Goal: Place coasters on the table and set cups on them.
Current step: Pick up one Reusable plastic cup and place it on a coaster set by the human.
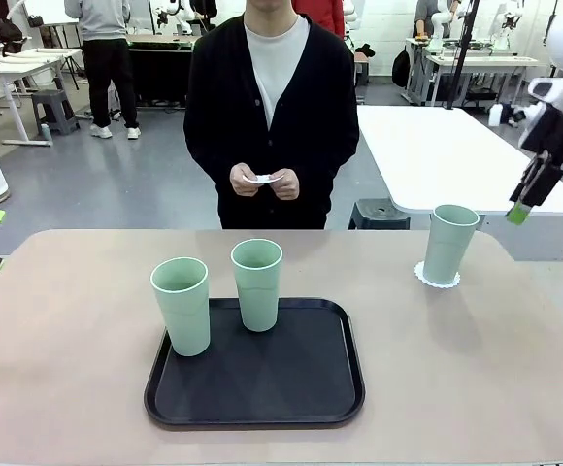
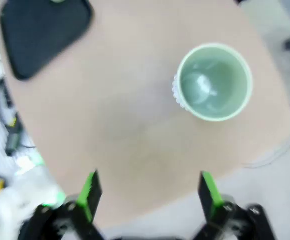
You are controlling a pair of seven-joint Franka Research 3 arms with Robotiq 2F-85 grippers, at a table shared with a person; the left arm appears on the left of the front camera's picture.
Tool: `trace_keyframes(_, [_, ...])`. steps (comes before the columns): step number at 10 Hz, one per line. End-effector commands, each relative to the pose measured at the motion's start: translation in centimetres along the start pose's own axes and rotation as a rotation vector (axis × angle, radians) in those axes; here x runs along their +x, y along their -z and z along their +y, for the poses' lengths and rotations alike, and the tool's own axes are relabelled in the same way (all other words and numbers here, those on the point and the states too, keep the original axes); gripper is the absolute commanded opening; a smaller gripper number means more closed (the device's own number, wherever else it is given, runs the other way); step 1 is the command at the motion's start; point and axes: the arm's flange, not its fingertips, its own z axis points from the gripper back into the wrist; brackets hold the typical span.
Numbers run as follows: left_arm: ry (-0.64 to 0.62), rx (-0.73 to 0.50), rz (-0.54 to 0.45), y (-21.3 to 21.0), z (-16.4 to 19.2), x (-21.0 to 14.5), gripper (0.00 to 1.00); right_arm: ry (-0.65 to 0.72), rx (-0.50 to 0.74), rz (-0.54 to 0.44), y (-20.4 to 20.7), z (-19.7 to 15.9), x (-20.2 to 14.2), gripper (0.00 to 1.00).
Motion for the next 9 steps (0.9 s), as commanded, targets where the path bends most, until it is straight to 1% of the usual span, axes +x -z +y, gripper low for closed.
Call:
trace_keyframes(1, [0.004,-0.011,-0.006,-0.2,0.0,0.0,1.0,0.172,-0.058,0.123,-1.1,2.9,2.1,1.0])
trace_keyframes(2, [0.004,-0.011,-0.006,-0.2,0.0,0.0,1.0,0.232,-0.107,0.159,-2.5,3.9,3.2,1.0])
trace_keyframes(3, [0.004,-0.011,-0.006,-0.2,0.0,0.0,1.0,0.273,-0.123,0.166,-4.0,5.1,4.3,1.0])
trace_keyframes(4, [0.004,-0.011,-0.006,-0.2,0.0,0.0,1.0,0.289,-0.121,0.148,-4.8,5.8,4.9,1.0])
trace_keyframes(5, [0.004,-0.011,-0.006,-0.2,0.0,0.0,1.0,0.306,-0.048,0.104,-5.2,5.1,5.1,1.0])
trace_keyframes(6, [0.004,-0.011,-0.006,-0.2,0.0,0.0,1.0,0.261,-0.141,0.134,-4.3,5.7,4.3,1.0])
trace_keyframes(9, [0.004,-0.011,-0.006,-0.2,0.0,0.0,1.0,0.261,-0.141,0.134,-4.3,5.7,4.3,1.0])
